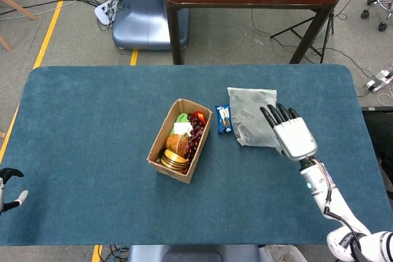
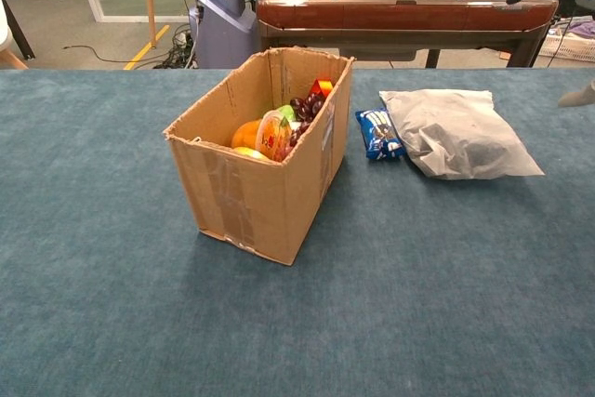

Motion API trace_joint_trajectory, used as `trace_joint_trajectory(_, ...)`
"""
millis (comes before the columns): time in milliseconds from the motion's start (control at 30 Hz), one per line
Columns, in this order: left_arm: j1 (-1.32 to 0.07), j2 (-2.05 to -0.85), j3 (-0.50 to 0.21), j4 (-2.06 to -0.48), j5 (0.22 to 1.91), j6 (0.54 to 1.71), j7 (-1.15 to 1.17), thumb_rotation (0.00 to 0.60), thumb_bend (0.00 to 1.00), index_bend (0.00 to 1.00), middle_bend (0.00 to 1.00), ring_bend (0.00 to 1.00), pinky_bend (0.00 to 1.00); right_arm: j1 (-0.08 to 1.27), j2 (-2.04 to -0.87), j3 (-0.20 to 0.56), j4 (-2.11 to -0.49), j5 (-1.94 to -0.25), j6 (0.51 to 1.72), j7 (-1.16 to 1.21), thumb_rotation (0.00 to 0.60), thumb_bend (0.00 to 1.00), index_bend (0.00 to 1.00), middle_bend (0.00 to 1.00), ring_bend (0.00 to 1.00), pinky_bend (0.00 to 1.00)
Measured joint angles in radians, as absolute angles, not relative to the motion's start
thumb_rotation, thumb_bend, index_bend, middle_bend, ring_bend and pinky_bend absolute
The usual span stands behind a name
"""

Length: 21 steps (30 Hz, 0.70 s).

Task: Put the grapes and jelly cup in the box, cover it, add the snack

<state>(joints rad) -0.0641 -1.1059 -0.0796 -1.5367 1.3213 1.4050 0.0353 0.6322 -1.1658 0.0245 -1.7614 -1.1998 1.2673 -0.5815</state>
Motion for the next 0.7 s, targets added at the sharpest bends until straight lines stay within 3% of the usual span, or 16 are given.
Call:
trace_joint_trajectory(200, -0.065, -1.106, -0.079, -1.535, 1.32, 1.403, 0.035, 0.6, 0.22, 0.42, 0.38, 0.31, 0.46, 0.606, -1.258, 0.017, -1.609, -1.206, 1.214, -0.523, 0.6, 0.0, 0.02, 0.04, 0.02, 0.2)
trace_joint_trajectory(700, -0.063, -1.103, -0.079, -1.538, 1.324, 1.408, 0.032, 0.6, 0.22, 0.42, 0.38, 0.31, 0.46, 0.628, -1.468, 0.074, -1.311, -1.142, 1.045, -0.418, 0.6, 0.0, 0.01, 0.04, 0.01, 0.19)
